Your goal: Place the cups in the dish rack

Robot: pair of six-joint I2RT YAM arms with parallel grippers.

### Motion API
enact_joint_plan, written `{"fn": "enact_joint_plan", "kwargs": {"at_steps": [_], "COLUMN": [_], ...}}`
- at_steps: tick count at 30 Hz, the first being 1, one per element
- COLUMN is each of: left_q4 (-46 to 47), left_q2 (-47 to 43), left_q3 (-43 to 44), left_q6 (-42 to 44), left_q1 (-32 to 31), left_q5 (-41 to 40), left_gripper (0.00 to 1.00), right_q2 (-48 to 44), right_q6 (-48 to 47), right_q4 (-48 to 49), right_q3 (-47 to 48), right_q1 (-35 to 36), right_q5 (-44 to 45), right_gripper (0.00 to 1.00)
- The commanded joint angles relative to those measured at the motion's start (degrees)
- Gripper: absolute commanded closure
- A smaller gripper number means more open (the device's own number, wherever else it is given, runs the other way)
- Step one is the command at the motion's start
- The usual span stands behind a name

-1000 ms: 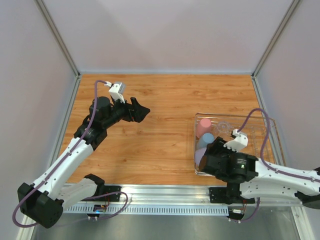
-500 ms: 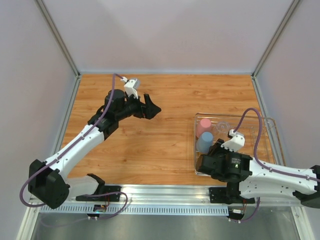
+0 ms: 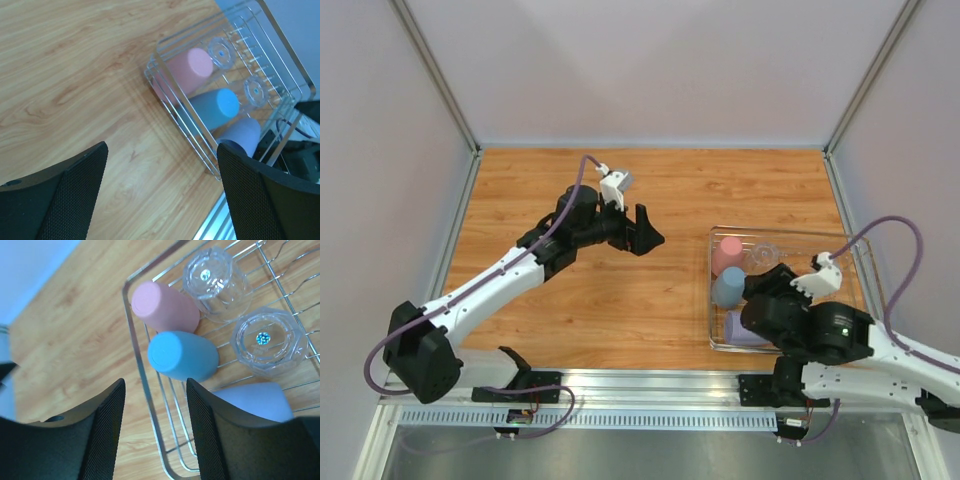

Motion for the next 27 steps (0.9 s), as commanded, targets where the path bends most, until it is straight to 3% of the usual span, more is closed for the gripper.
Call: {"fn": "enact_joint_plan", "kwargs": {"at_steps": [1, 8, 12, 13, 14, 15, 16, 20, 25, 27], "left_q4": [-3.4, -6.0, -7.6, -8.2, -9.0, -10.4, -11.2, -17.3, -24.4, -26.4], "left_q2": [-1.5, -3.7, -3.3, -2.6, -2.3, -1.9, -1.2, 1.3, 6.9, 9.9], "left_q3": [4.2, 4.4, 5.6, 5.9, 6.4, 6.7, 6.8, 9.7, 14.9, 18.0], "left_q6": [3.2, -1.0, -4.4, -5.8, -6.6, -7.6, -9.2, -12.9, -16.1, -15.9], "left_q1": [-4.2, -12.6, -19.1, -20.0, -21.6, -22.3, -22.7, -24.4, -25.6, -27.7], "left_q5": [-0.9, -8.4, -12.4, -14.3, -15.5, -16.6, -18.7, -25.2, -31.7, -35.5], "left_gripper": [0.02, 0.04, 0.04, 0.04, 0.04, 0.04, 0.04, 0.04, 0.05, 0.05], "right_q2": [-6.5, -4.7, 1.9, 3.0, 5.0, 5.9, 6.8, 12.7, 26.4, 30.9], "right_q6": [-0.5, -9.7, -14.4, -19.6, -25.6, -32.1, -44.3, -62.4, -72.2, -76.3], "right_q4": [-18.4, -18.2, -17.3, -16.2, -9.1, -4.3, 0.2, 16.7, 17.6, 14.5], "right_q3": [5.1, 12.8, 19.8, 21.2, 23.3, 23.8, 24.2, 27.7, 41.5, 48.8], "right_q1": [-3.5, -10.3, -10.6, -10.8, -11.3, -13.9, -16.3, -31.0, -51.6, -52.5], "right_q5": [1.1, 6.5, 8.4, 8.7, 8.1, 6.6, 1.2, -15.0, -40.2, -36.1], "right_gripper": [0.46, 0.32, 0.12, 0.09, 0.04, 0.01, 0.0, 0.0, 0.0, 0.0]}}
